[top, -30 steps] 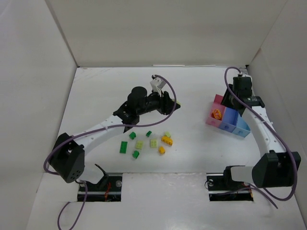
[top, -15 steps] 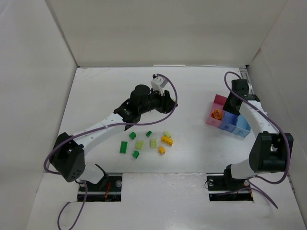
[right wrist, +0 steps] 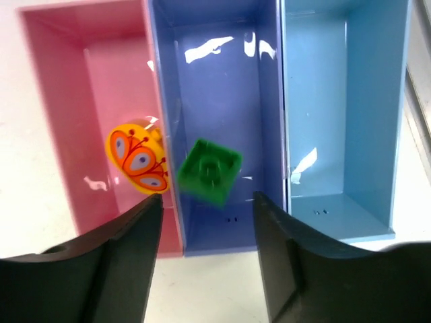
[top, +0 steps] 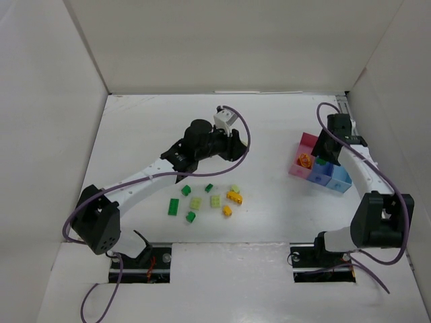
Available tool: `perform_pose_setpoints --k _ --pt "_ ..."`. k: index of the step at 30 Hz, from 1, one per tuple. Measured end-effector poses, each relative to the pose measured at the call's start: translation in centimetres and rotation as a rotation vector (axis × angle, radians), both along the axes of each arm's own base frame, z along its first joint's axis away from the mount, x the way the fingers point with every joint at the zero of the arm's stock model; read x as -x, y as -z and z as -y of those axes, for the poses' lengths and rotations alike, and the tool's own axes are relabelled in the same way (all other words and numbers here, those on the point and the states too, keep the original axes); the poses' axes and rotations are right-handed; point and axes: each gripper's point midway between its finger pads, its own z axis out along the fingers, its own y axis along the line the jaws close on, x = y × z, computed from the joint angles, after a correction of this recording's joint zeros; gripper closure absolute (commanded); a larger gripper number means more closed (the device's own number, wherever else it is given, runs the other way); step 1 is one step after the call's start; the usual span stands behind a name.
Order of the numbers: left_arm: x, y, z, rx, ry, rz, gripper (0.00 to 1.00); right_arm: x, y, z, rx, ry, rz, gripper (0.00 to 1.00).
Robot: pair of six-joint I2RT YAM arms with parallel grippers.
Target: Sort the legos into containers by color
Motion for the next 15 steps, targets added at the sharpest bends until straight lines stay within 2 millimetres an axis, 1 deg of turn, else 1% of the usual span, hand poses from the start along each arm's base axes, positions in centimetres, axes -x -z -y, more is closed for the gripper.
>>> perform_pose_setpoints --k 1,2,4,8,10,12,15 --pt "0.1 0.0 0.0 -0.003 0.008 0.005 1.00 0.0 -0.4 -0.1 -0.004 -0.008 0.013 0.28" --pt "0.2 0.0 0.1 -0.006 0.019 0.012 1.00 0.0 -0.9 -0.2 -0.008 -0.014 0.028 0.24" --pt "0.5 0.0 0.2 -0.011 0.045 0.025 1.00 0.2 -2.3 -0.4 -0.007 -0.027 0.068 0.20" --pt "1.1 -0.2 0.5 -0.016 0.102 0.048 1.00 0.7 -5.0 -0.5 -0.003 -0.045 0.145 0.20" --pt "1.5 -0.3 0.8 -0.017 0.140 0.064 1.00 0.9 -6.2 -1.2 -0.018 -0.097 0.183 0.19" --pt "2.1 -0.5 1.1 -0.017 0.194 0.090 1.00 0.7 -7.5 -2.8 -0.065 -0.203 0.234 0.15" --pt "3.7 -0.8 1.6 -0.015 0.322 0.145 1.00 0.1 -10.7 -7.8 -0.202 -0.481 0.382 0.15"
